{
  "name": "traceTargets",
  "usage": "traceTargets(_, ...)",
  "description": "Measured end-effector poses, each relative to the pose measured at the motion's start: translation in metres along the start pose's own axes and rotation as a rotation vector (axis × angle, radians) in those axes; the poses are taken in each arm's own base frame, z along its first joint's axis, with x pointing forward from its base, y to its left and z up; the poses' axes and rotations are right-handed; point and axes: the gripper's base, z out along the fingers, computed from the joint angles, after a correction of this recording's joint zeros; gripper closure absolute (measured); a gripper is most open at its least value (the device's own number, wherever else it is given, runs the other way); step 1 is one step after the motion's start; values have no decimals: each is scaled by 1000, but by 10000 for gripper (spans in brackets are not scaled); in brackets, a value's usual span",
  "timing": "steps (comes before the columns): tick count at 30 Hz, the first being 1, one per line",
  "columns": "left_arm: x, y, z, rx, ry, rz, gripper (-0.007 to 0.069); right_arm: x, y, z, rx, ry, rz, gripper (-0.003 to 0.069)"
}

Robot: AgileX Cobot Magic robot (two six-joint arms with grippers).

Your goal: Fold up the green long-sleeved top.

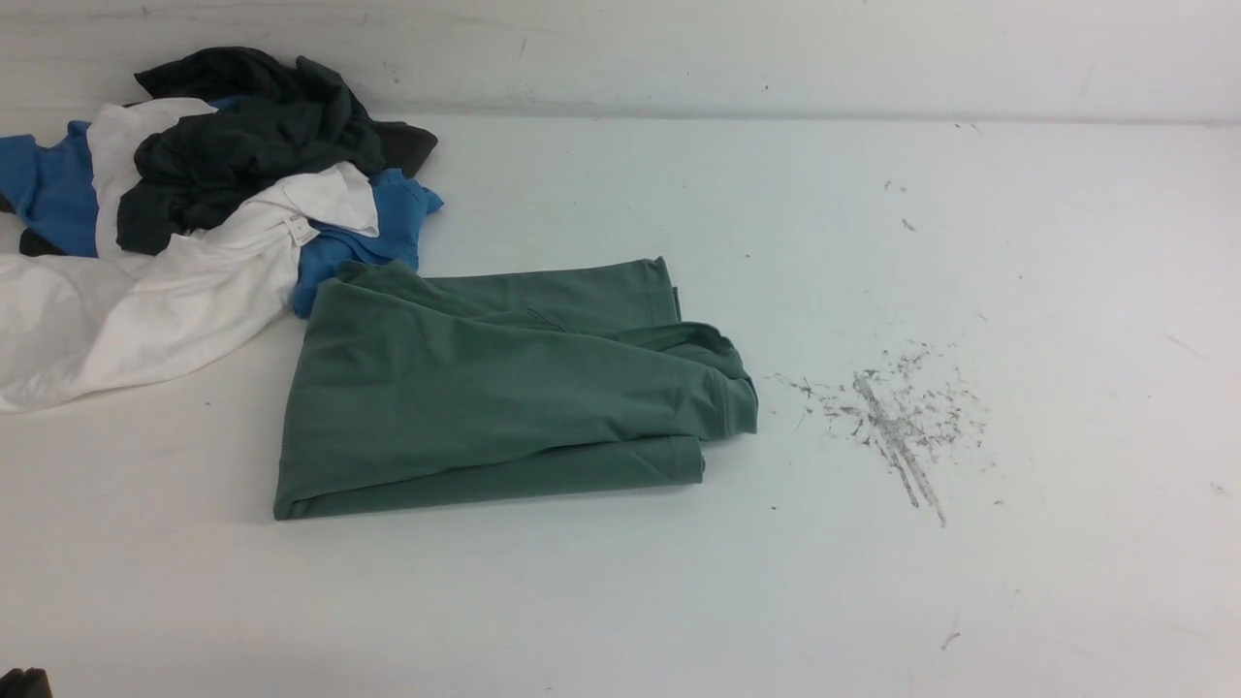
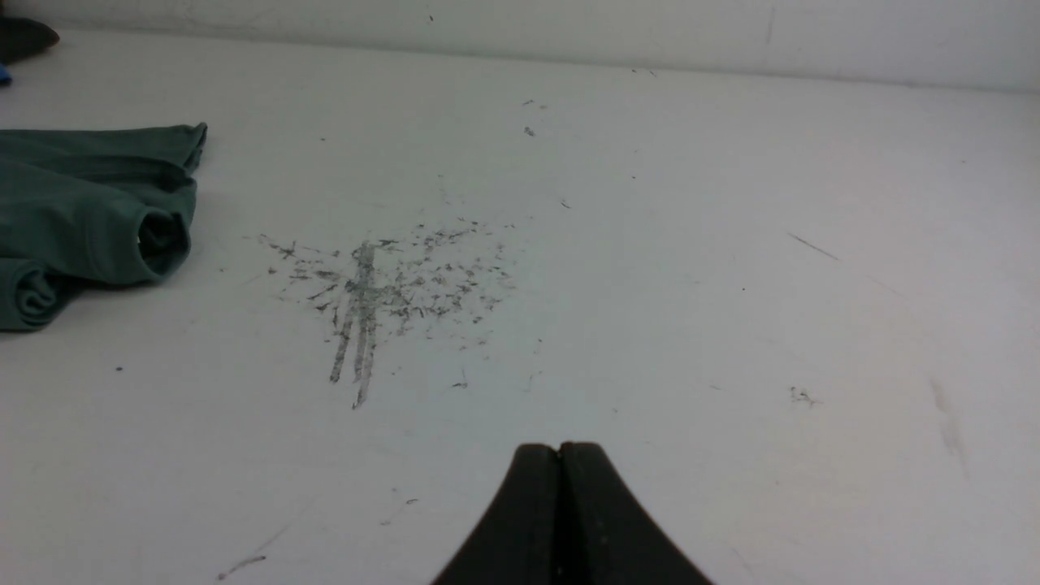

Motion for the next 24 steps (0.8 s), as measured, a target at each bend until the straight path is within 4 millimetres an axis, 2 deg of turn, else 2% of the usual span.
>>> traceTargets(24,0,-1,0,11,2,3,629,0,0,0,0,0,0,673)
